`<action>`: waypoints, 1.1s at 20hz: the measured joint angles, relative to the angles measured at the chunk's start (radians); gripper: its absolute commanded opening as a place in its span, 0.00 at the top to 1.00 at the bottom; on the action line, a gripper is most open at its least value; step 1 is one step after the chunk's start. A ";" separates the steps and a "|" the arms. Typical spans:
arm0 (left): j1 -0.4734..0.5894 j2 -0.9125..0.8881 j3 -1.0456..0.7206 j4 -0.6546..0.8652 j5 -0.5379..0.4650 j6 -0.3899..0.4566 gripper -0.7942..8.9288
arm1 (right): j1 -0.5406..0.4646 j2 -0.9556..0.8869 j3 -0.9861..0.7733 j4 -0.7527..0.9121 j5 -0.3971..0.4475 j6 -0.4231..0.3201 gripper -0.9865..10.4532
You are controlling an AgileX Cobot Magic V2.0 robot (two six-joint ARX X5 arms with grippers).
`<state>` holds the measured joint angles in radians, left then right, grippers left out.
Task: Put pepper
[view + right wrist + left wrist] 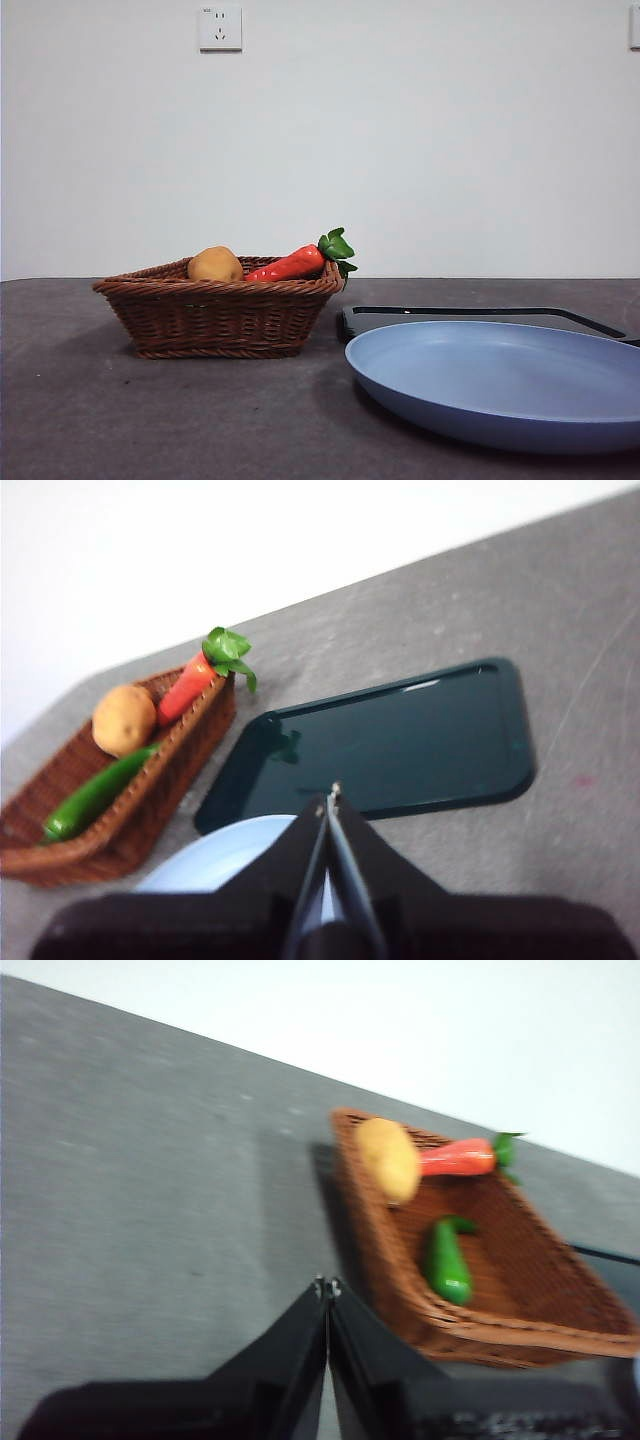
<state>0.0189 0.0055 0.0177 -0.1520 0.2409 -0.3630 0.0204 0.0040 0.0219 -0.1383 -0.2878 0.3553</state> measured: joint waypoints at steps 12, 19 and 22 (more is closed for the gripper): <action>0.000 0.082 0.235 -0.161 0.111 -0.057 0.91 | 0.000 0.119 0.231 -0.028 0.000 0.090 0.91; 0.000 0.282 0.414 -0.275 0.239 0.029 0.91 | 0.000 0.319 0.489 -0.274 -0.077 -0.031 0.91; 0.000 0.378 0.508 -0.357 0.291 0.105 0.91 | 0.001 0.410 0.603 -0.410 -0.103 -0.113 0.91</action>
<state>0.0189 0.3832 0.5255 -0.5091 0.5320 -0.2584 0.0212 0.4145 0.6247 -0.5480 -0.3908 0.2424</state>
